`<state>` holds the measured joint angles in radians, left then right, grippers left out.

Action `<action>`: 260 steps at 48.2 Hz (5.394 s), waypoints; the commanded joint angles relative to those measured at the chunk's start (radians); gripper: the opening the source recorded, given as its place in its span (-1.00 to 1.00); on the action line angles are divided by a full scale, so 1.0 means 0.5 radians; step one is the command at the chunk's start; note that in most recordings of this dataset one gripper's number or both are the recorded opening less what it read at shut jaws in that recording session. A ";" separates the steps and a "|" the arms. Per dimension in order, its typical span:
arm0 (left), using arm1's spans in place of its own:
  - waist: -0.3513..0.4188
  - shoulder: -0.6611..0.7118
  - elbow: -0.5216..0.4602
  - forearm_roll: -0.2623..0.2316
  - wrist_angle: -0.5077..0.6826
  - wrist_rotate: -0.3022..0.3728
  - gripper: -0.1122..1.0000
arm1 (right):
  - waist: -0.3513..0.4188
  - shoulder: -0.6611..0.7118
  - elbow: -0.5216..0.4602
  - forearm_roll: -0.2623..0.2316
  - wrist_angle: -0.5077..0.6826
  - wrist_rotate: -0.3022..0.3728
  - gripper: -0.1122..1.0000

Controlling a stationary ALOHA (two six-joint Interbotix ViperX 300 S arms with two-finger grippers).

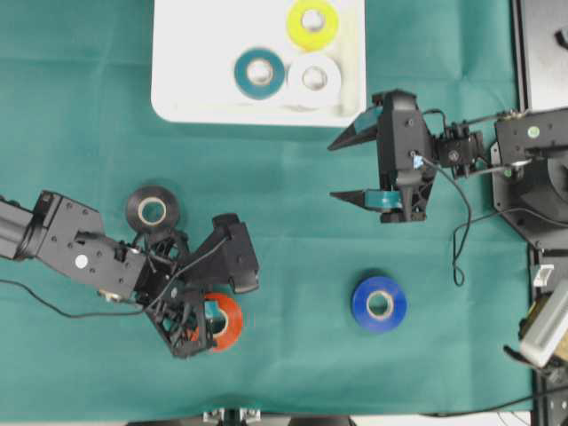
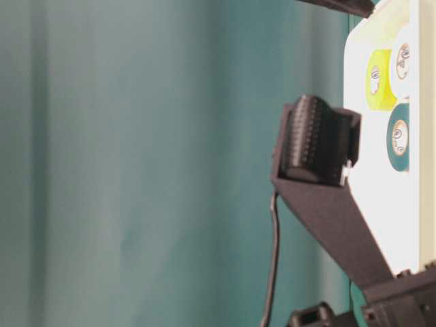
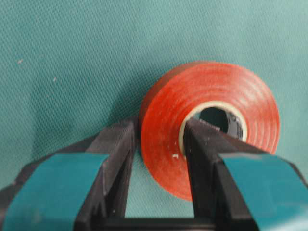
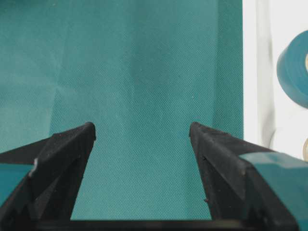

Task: Put the tape alternately from left to right into the white case.
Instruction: 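Lower the left gripper onto the red tape and grasp it, then lift the red tape and carry it into the tray's left side, then release the red tape in the tray and withdraw the left gripper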

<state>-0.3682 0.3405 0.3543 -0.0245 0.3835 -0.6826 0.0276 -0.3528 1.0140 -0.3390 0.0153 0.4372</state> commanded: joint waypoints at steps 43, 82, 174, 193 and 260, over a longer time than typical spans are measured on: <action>-0.064 -0.485 0.061 0.006 0.236 0.086 -0.84 | 0.006 -0.012 -0.015 0.000 -0.028 0.000 0.69; 0.635 -0.620 0.193 0.012 0.236 0.696 -0.84 | 0.006 -0.012 -0.009 0.000 -0.028 0.003 0.69; 1.770 -0.344 0.012 0.009 0.015 1.402 -0.84 | 0.153 0.031 0.015 0.003 -0.104 0.135 0.69; 1.743 -0.359 0.021 0.009 0.015 1.408 0.47 | 0.156 0.031 0.015 0.003 -0.101 0.135 0.69; 0.798 -0.816 0.448 0.009 -0.135 1.408 0.61 | 0.153 0.031 0.018 0.000 -0.110 0.135 0.69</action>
<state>0.0506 -0.0399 0.5860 -0.0199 0.3252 0.0184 0.1028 -0.3313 1.0324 -0.3359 -0.0322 0.5047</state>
